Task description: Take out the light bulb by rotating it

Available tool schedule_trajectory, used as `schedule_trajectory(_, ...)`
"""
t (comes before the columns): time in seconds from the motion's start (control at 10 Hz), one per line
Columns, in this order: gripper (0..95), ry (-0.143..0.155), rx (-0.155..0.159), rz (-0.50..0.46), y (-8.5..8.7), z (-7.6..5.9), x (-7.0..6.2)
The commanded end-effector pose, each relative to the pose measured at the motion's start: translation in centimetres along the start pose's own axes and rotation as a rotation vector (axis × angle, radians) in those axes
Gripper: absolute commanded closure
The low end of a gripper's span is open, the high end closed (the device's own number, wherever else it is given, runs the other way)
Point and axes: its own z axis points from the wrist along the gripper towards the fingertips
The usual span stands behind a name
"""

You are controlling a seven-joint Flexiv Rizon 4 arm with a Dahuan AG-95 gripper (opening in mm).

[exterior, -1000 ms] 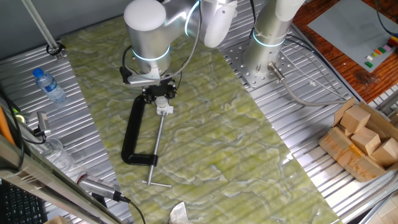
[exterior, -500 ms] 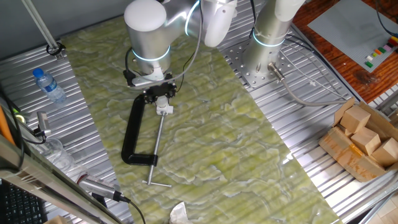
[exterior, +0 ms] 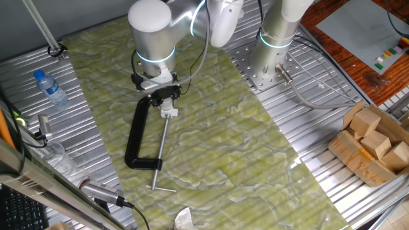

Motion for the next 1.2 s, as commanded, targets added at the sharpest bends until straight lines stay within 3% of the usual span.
schedule_trajectory(0.1, 95.0, 0.001, -0.001, -0.066, -0.04, 0.0, -0.02)
schedule_trajectory(0.6, 95.0, 0.0, 0.003, -0.132, 0.12, 0.05, -0.01)
schedule_trajectory(0.8, 57.0, -0.002, 0.007, -0.128, 0.12, 0.05, -0.01)
schedule_trajectory(0.9, 57.0, -0.004, 0.007, -0.125, 0.11, 0.04, -0.01)
schedule_trajectory(1.0, 38.0, -0.005, 0.007, -0.104, 0.09, 0.03, -0.01)
schedule_trajectory(1.2, 38.0, -0.014, 0.005, -0.063, 0.04, 0.0, -0.02)
